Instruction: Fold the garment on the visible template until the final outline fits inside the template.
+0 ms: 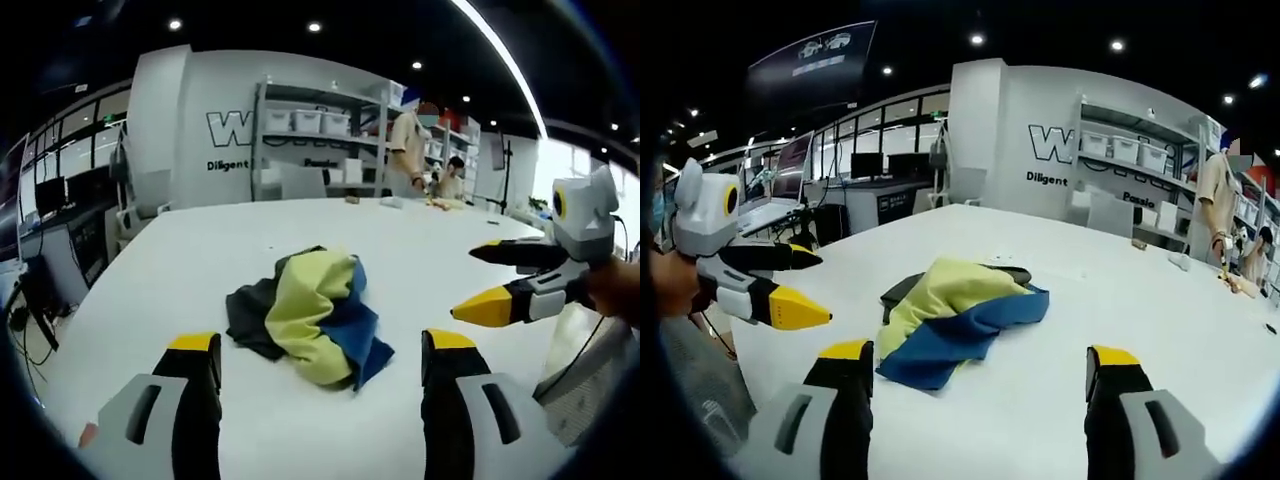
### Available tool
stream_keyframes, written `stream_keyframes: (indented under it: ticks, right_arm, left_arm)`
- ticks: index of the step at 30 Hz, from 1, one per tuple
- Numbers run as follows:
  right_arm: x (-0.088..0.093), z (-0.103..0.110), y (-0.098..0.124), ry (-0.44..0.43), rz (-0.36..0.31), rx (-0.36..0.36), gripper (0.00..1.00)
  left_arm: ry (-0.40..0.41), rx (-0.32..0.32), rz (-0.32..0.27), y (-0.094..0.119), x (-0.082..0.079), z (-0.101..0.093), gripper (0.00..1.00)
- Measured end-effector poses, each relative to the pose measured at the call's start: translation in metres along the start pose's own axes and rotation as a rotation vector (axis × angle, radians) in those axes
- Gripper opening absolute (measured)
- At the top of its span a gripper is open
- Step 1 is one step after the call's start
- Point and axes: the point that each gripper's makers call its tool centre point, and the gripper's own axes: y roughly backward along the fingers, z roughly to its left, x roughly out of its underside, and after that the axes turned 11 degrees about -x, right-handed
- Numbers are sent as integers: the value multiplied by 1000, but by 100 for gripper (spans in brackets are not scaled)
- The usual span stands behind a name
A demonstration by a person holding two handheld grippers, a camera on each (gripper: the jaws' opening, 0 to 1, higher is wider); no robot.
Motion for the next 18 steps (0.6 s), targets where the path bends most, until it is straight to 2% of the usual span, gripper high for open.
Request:
stream_keyframes:
  ticks: [13, 18]
  right_arm:
    - [-15, -24, -23, -6, -12, 24, 88]
    - [-20, -34, -34, -13, -16, 35, 88]
  left_arm:
    - [-15, -13, -20, -37, -23, 11, 75]
    - [-22, -21, -14, -51, -27, 16, 75]
